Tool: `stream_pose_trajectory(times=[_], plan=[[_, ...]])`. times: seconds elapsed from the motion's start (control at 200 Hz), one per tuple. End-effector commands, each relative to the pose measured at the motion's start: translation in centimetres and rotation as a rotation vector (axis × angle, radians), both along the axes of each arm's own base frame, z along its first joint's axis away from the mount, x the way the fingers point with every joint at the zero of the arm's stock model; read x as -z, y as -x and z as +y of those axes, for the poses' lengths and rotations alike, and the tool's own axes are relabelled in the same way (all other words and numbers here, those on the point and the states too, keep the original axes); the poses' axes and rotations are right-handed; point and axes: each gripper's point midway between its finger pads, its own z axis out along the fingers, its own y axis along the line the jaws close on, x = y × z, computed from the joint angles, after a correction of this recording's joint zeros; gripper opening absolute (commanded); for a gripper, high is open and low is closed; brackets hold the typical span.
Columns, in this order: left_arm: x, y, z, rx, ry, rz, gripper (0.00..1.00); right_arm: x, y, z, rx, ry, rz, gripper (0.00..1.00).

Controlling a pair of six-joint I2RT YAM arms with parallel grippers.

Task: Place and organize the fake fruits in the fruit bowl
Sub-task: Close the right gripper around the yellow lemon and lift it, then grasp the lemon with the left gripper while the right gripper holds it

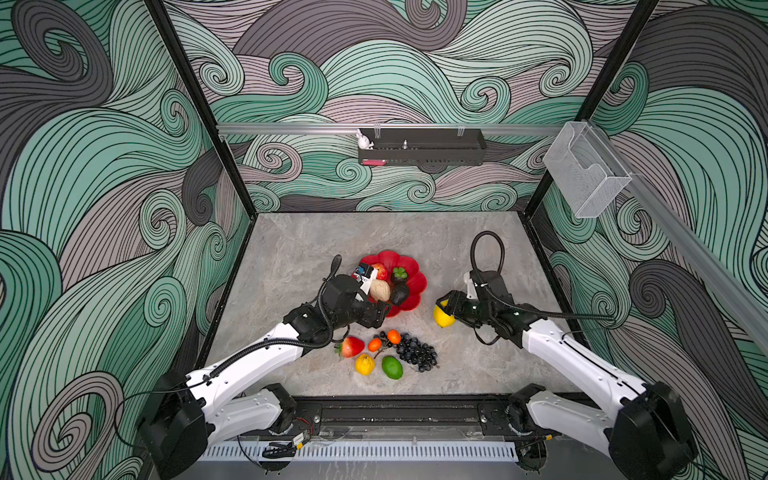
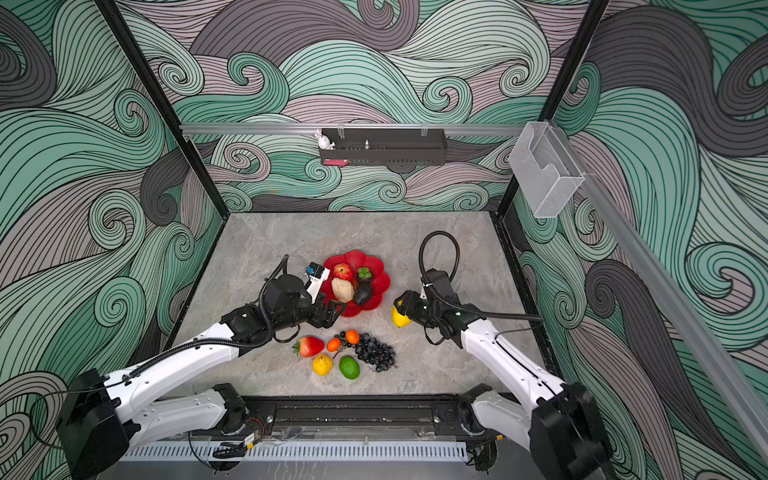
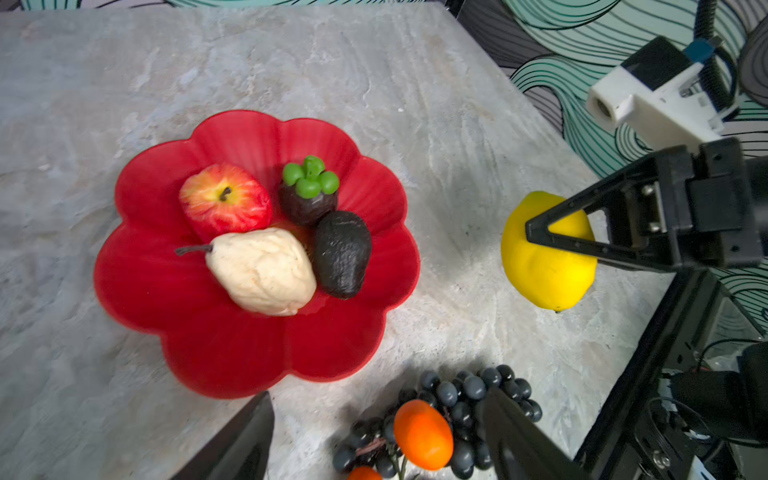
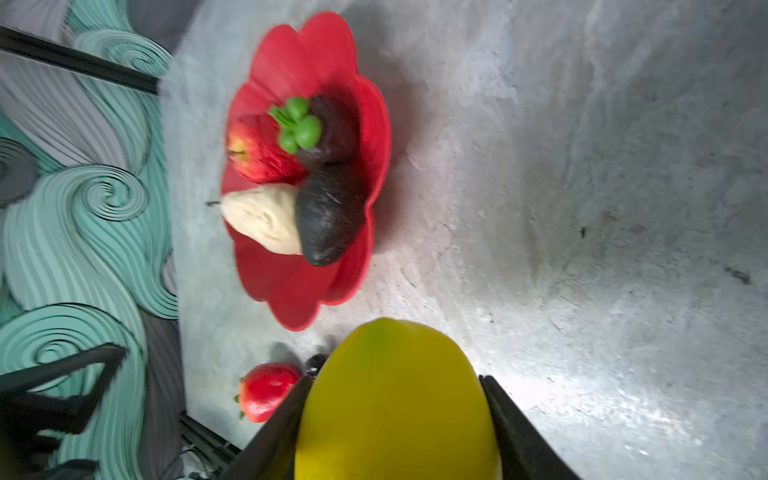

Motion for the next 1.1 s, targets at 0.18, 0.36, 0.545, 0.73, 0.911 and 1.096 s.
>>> stream_pose_trajectory(times=[0.18,0.36,0.545,0.73,0.911,1.096], plan=[[-5.7,1.2,-5.3,0.177,0.171,-0.216,0.81,-6.0,-1.8,3.1,0.066,-0.348,-0.064,0.56],[-6.4,1.5,-7.7,0.196,0.192,-0.265,0.8,-7.0,-1.7,4.5,0.077,-0.405,-0.078,0.55],[-5.6,1.0,-8.6,0.159,0.15,-0.275,0.81,-7.7,-1.3,5.2,0.084,-0.436,-0.097,0.54],[-5.4,0.6,-8.8,0.129,0.16,-0.267,0.82,-8.1,-0.9,5.7,0.073,-0.452,-0.106,0.54],[-5.1,0.3,-9.3,0.12,0.17,-0.24,0.83,-8.1,-0.4,6.6,0.053,-0.475,-0.101,0.53],[-5.2,0.1,-9.5,0.117,0.179,-0.244,0.83,-8.8,-0.1,6.4,0.053,-0.477,-0.123,0.52]])
